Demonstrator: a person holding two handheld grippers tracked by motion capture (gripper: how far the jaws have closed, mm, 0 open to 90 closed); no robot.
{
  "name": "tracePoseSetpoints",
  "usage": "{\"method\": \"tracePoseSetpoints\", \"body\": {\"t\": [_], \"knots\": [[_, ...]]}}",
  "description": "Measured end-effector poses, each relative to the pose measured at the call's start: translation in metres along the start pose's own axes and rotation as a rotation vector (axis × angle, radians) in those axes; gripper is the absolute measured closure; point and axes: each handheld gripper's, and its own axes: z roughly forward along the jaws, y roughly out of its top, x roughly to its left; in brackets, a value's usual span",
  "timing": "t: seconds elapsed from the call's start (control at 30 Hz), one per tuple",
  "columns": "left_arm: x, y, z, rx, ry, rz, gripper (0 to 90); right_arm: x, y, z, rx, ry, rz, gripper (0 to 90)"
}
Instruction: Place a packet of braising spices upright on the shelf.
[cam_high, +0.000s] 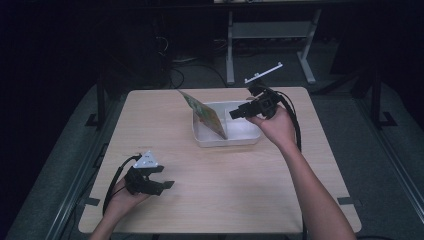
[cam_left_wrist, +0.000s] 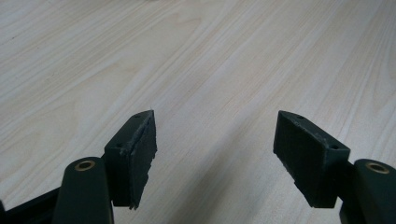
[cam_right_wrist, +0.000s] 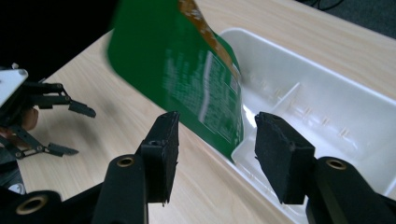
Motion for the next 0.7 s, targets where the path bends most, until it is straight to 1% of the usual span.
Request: {"method": "tracePoseSetpoints", "body": {"t": [0.27, 0.33, 0.7], "knots": [[0.000, 0.000, 0.000, 0.000, 0.000, 0.000, 30.0, -0.006, -0.012, -0.002, -0.001, 0.003, 0.016, 48.8], [0.000, 0.000, 0.000, -0.001, 0.001, 0.001, 30.0, -0.007, -0.015, -0.003, 0.004, -0.001, 0.013, 48.7], [0.000, 0.000, 0.000, -0.001, 0.002, -0.002, 30.0, -0.015, -0.039, -0.009, 0.001, 0.001, 0.040, 48.3]]}}
